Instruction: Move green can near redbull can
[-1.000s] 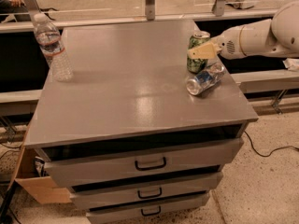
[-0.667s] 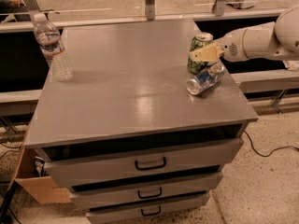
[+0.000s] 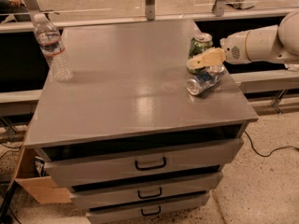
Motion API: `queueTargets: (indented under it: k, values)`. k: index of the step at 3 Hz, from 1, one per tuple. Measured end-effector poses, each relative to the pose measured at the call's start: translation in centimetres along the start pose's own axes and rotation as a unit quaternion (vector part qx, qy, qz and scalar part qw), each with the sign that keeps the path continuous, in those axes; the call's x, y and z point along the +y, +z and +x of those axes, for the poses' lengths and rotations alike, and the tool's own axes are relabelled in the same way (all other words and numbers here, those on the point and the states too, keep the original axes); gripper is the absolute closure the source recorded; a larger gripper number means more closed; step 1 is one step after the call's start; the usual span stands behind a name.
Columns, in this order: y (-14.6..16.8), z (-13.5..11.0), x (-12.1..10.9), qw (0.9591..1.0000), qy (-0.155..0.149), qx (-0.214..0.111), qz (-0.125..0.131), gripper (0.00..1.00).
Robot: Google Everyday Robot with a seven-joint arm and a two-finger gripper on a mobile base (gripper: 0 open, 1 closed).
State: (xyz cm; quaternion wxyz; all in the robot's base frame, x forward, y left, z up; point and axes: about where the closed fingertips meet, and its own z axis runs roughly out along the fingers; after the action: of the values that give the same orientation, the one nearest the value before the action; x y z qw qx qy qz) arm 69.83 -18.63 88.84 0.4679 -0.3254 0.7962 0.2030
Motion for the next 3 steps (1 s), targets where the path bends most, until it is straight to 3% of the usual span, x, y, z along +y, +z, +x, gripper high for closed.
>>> queueTargets:
  k: [1,2,3]
  values:
    - [0.0,0.1,-0.2,0.9999,0.004,-0.010,-0.011,0.00]
    - [-4.4,-1.7,-2.4,0.9987,-0.011,-0.047,0.016,0.00]
    - [-11.0,-4.2,-3.7,0.9928,-0.047,-0.092,0.060,0.00]
